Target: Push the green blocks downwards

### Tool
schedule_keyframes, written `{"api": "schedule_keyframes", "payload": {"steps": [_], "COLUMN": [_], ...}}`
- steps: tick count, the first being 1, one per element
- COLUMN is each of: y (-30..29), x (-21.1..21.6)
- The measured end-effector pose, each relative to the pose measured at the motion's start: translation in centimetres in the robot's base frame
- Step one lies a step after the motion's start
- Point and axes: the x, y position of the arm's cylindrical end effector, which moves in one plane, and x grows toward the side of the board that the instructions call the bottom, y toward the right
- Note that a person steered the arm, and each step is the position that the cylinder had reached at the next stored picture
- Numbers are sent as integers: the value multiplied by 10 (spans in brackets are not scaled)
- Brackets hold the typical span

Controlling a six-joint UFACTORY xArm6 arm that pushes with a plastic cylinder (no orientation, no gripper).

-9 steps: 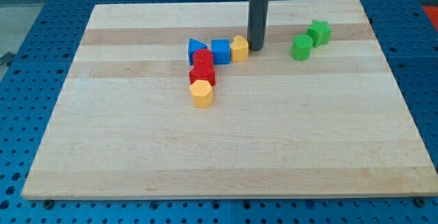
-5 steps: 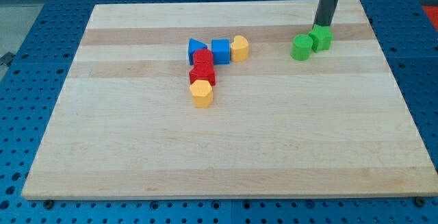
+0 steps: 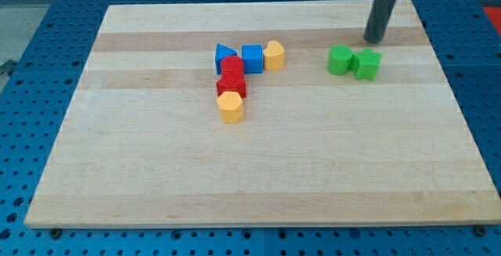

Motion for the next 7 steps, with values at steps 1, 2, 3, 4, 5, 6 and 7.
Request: {"api": "schedule_keyframes", "payload": {"steps": [1,2,3,4,5,6,7], "y": [-47,-69,-77,-77,-73,-97,-144], "x": [1,23,44,58,62,59,66]}}
